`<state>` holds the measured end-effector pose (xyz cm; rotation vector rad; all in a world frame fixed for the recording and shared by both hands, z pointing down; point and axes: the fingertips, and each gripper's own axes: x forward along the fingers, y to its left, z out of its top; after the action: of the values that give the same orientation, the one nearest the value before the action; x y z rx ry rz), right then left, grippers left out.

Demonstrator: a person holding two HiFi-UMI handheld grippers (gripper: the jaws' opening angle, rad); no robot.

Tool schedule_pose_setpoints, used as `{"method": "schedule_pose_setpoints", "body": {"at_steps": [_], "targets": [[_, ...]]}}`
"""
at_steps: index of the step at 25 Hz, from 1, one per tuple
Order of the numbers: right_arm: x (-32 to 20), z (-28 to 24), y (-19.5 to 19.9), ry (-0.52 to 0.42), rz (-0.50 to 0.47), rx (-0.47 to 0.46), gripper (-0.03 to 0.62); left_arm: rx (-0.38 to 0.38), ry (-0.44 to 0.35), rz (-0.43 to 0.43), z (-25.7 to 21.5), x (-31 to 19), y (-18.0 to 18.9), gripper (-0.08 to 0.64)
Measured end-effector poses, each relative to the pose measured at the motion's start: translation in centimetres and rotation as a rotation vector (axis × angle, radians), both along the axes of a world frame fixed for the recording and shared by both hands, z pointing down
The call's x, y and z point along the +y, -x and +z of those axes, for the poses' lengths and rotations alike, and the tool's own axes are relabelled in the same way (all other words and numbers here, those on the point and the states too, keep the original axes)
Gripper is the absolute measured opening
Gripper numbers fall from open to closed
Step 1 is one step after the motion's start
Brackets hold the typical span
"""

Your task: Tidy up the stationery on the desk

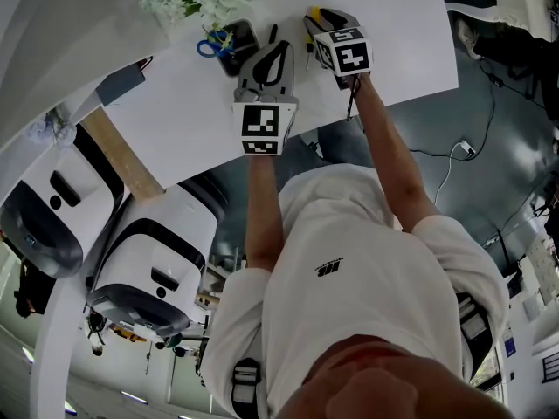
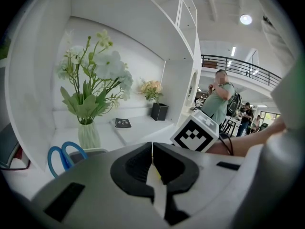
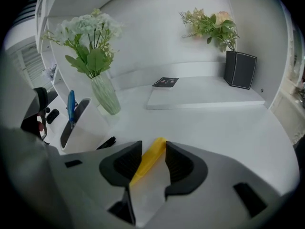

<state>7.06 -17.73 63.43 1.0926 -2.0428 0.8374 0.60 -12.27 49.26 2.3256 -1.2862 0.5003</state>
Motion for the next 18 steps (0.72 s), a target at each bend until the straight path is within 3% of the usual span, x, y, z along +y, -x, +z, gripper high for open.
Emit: {"method": "schedule_pose_setpoints", "body": {"at_steps": [6,11,18], "targets": [[-0.6,-0.1,0.7,-0.023,-0.052,0.043,0.124,0.005,-0.002,-0.012,-0.2,-0.1,0.6,0.000],[-0.3,-0.4,1.1,-0.015,-0.067,0.044,0.060,0.011,-0.008,-0.018,-0.5,0.0,1.2,0.000],[0.2,-1.8,1.4,-0.048,-0.062,0.034,0.052,0.017,-0.012,-0.027,-0.7,0.3,2.3,0.000]]}}
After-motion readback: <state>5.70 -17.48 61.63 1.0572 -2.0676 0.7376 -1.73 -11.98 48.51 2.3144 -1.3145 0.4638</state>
